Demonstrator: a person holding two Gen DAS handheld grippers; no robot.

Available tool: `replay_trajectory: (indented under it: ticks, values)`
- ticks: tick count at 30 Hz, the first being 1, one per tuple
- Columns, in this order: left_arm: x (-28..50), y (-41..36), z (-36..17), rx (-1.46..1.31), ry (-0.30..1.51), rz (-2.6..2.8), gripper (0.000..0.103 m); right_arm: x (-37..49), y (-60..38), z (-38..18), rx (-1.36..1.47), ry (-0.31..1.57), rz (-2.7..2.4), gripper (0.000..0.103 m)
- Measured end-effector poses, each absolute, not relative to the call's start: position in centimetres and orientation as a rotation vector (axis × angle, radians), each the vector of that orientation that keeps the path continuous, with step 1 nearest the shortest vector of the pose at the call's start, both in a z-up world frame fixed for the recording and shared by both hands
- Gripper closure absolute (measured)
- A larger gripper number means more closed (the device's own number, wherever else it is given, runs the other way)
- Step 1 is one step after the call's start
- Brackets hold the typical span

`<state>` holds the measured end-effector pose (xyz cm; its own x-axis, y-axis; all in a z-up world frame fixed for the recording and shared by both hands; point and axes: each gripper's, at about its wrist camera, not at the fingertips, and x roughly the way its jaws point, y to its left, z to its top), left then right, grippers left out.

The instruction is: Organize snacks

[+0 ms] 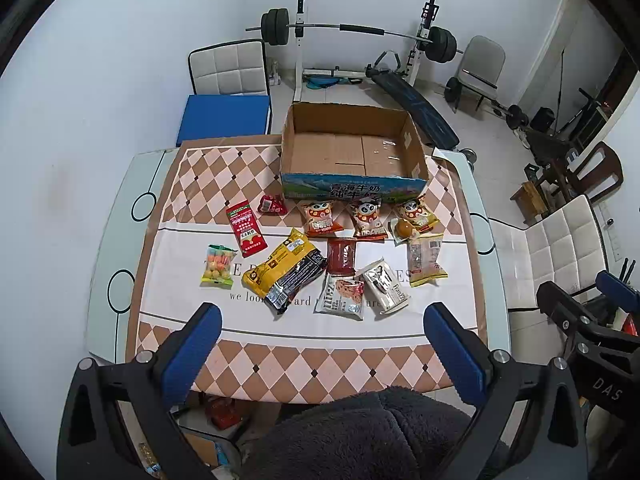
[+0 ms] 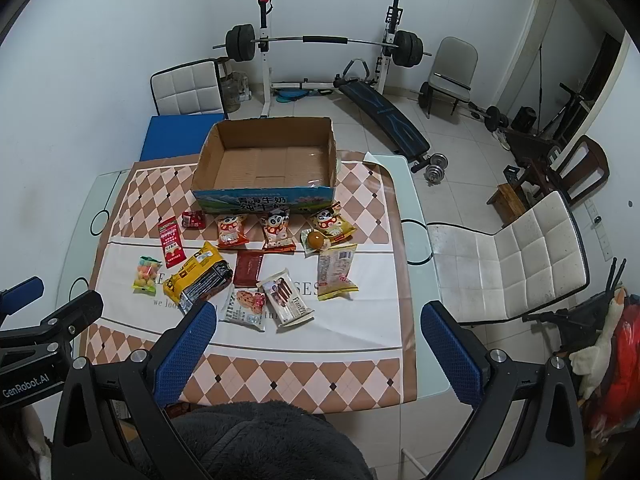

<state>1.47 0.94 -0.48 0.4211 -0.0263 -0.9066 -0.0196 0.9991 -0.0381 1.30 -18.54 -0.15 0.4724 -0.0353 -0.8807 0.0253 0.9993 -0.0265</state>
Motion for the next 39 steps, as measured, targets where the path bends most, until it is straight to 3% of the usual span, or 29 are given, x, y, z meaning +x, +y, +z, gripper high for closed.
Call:
replay_trajectory:
  ticks: [19, 26, 39]
  values:
    - [3.3, 2.6, -1.7, -0.091, 1.125, 0.011, 0.0, 4.0, -17.8, -2.5, 0.036, 1.134, -0.012, 0.0]
    - [8.7, 6.0, -8.1, -0.015, 1.19, 0.079, 0.0, 9.7, -18.9, -12.7, 0.167, 1.324, 0.059, 0.0]
    - [17.6, 5.4, -27.2, 0.365, 1.444, -0.166, 0.0, 18.2, -16.6, -34.1, 0.131, 1.618, 0.081, 0.0]
